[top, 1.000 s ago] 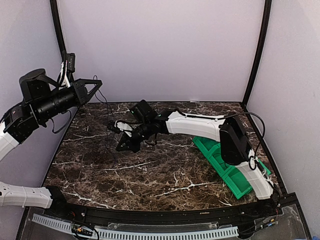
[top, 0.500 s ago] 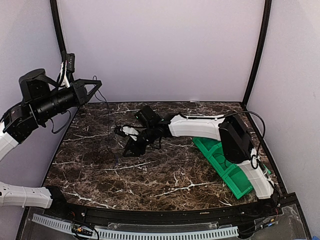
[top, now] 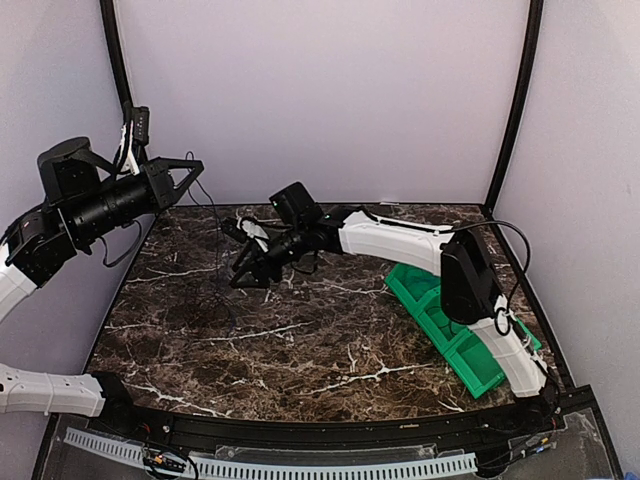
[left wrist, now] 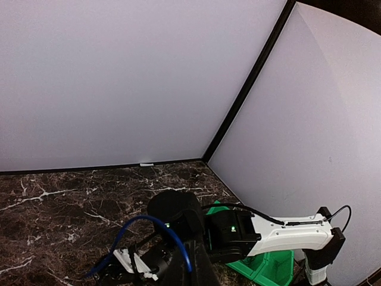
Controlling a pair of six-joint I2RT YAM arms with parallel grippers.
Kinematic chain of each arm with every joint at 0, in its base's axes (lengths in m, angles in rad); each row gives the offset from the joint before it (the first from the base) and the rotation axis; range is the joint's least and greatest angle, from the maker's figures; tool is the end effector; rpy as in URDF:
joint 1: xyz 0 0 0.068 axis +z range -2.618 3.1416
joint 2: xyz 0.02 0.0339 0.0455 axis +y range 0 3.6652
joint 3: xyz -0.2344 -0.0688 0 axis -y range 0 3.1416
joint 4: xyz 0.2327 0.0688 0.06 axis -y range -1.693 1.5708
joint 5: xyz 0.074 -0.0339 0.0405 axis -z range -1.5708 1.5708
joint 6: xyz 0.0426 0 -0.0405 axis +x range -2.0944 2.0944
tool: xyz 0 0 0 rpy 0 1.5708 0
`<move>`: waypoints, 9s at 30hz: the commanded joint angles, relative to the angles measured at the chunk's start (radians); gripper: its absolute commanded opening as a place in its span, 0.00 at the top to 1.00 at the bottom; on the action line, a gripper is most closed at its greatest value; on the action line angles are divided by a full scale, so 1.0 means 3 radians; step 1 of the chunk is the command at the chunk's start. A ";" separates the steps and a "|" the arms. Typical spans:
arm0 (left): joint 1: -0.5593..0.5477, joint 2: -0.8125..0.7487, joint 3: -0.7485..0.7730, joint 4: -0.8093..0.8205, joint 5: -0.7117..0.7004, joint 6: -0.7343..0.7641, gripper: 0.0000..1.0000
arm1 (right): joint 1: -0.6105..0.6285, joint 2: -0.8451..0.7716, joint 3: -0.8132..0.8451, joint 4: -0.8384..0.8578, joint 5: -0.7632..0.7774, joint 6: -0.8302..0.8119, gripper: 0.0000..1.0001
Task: Untangle the cables
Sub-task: Untie one of the twisted cables from the tangled cable pile, then pass from the left arm to the right, then place the untangled cable in the bin.
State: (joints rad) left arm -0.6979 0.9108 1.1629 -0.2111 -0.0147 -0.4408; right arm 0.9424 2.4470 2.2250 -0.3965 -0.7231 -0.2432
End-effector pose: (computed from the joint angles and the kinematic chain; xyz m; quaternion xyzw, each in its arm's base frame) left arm 0.1561 -0.1301 0.4196 0.0835 0.6874 -0.3846 0.6104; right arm 0.2868 0.4426 0.2094 -0.5989 0.5989 0.4422 0.2951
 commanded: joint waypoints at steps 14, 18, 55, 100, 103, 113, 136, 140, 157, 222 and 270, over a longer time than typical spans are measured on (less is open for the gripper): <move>0.0005 0.0025 0.0398 -0.0124 -0.0072 0.0143 1.00 | 0.0004 0.0239 -0.0278 0.0194 -0.0344 0.0275 1.00; 0.0005 0.0149 0.0814 -0.0353 -0.0166 0.0319 1.00 | -0.0022 0.0202 -0.0406 0.0259 -0.0379 0.0345 1.00; -0.0244 0.0945 0.3197 0.0689 -0.1266 0.1302 1.00 | -0.0033 -0.0095 -0.0777 0.0134 0.0439 0.0103 0.87; -0.0244 0.0581 0.0334 0.0760 0.0501 0.0167 1.00 | -0.0043 -0.1867 -0.1078 0.0044 0.1298 -0.0240 0.09; -0.0246 0.0603 0.0273 0.0808 0.0702 0.0099 1.00 | -0.0042 -0.1783 -0.0979 0.0080 0.1305 -0.0188 0.09; -0.0247 0.0514 0.0163 0.1033 0.1208 -0.0022 1.00 | -0.0047 -0.1429 -0.0590 -0.0024 0.0798 -0.0128 0.44; -0.0250 -0.0340 -0.1482 0.0600 -0.0886 -0.0393 0.37 | -0.0506 -0.2001 -0.0953 0.0112 0.0374 0.0115 1.00; -0.0249 -0.0164 -0.1994 0.0862 -0.1055 -0.0631 0.37 | -0.0518 -0.2000 -0.0898 0.0082 0.0391 0.0107 1.00; -0.0035 0.1141 -0.2515 0.1446 -0.1194 -0.0720 0.54 | -0.0648 -0.2121 -0.0721 -0.0010 0.0397 0.0091 1.00; 0.0266 0.2160 0.0917 -0.0081 -0.0018 0.0417 0.44 | -0.2748 -0.4884 -0.2939 -0.0941 0.0882 -0.0467 1.00; 0.0308 0.1864 -0.0421 0.0871 -0.0608 0.0837 0.40 | -0.3111 -0.4972 -0.3027 -0.1496 0.0232 -0.1062 1.00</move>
State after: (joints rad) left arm -0.6106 1.4662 1.0389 0.0326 -0.2020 -0.2012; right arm 0.0166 0.9684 1.3178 -0.8703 -0.6777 -0.5537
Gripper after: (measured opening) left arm 0.603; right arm 0.015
